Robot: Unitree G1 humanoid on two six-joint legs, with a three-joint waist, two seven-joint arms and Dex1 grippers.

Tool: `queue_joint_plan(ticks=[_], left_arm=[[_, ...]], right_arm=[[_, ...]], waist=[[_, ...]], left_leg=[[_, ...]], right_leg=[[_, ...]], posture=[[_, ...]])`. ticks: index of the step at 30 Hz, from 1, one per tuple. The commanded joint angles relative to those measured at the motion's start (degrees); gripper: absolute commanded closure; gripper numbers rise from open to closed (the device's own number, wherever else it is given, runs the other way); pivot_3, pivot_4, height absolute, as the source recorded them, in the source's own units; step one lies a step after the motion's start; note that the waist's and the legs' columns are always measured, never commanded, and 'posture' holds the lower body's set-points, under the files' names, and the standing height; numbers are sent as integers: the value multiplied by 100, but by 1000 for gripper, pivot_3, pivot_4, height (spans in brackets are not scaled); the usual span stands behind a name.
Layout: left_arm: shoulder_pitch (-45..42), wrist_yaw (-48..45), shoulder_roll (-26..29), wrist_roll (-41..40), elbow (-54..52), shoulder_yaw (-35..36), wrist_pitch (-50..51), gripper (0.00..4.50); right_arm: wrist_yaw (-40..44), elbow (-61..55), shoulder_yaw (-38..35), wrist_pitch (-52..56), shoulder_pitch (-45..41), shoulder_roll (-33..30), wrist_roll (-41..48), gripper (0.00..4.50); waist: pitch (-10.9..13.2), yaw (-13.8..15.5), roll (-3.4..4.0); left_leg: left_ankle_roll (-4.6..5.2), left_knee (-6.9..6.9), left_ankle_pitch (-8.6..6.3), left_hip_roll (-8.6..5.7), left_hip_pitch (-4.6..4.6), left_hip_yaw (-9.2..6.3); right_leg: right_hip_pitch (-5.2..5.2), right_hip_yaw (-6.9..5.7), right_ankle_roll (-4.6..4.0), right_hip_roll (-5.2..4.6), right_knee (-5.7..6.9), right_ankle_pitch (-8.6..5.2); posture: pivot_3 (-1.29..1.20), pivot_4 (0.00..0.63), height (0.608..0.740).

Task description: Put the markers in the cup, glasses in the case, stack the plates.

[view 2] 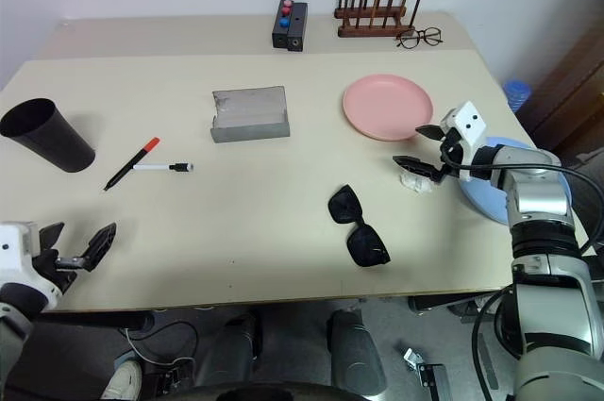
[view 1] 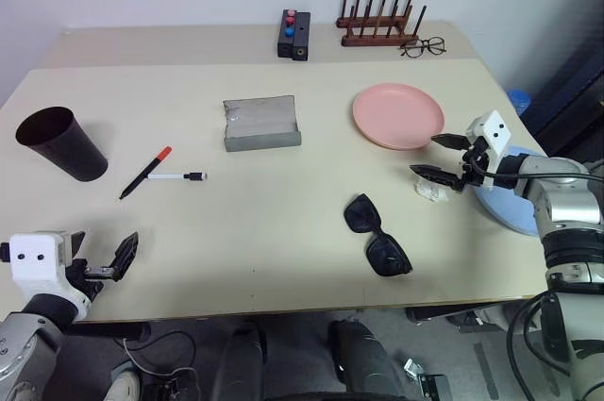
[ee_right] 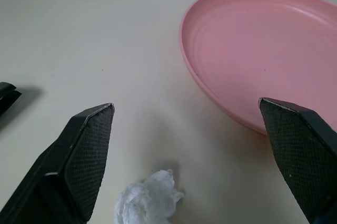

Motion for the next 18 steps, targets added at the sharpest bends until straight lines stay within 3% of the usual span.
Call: queue_joint_plan(ticks=[1,13,18], left_arm=[[-30,30,45,17,-160,21,-63,64],[-155,189,40,39,-266,-184,29,64],[-659,372,169,54,-262,-452,202,64]], right_arm=[[16,-48,-115,-133,-22,-16,56,0],[27,-70,-35,-55,-169,0,-3,0],[-27,-293,11,3,-326,138,9,0]], waist=[[0,2,0],[0,2,0],[0,5,1]], left_leg=[[0,0,0,0,0,0],[0,1,0,0,2,0],[0,5,1,0,4,-1]], right_leg=[[0,0,0,0,0,0],[2,0,2,0,1,1],[3,0,3,1,10,2]], posture=[[0,150,740],[0,150,740],[0,150,740]])
